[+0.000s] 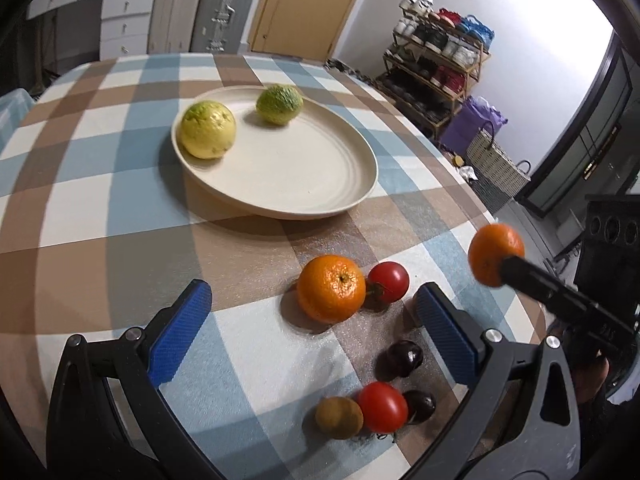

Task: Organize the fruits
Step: 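Grasp the smaller orange with the left tool while the right tool holds its orange, then carry both oranges onto the white plate and open both tools, then withdraw both tools from the plate, then move the right tool toward the small brown pear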

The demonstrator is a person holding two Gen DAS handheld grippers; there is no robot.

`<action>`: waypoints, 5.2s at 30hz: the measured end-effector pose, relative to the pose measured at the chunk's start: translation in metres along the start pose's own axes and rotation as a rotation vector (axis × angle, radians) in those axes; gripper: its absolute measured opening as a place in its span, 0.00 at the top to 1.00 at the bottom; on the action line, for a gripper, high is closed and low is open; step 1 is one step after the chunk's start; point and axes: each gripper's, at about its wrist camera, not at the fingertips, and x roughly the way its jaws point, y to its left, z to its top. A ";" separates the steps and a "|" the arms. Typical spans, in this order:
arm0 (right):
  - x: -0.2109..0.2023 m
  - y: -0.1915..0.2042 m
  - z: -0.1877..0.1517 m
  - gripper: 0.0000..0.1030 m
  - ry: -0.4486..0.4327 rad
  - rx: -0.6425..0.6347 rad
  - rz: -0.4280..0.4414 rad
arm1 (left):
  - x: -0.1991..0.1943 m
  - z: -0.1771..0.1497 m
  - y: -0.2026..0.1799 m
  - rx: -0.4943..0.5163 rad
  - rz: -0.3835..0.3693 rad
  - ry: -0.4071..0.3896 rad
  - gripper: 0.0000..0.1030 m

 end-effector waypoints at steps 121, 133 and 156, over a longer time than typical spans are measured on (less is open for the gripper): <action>0.073 0.012 0.104 0.04 0.018 -0.081 -0.104 | -0.034 0.143 0.037 0.005 0.157 -0.201 0.09; 0.001 0.035 0.077 0.00 -0.098 -0.107 -0.143 | -0.084 0.086 -0.030 0.049 0.186 -0.272 0.01; -0.024 0.048 0.015 0.00 -0.071 -0.164 -0.239 | -0.088 -0.019 -0.028 0.004 0.217 -0.243 0.01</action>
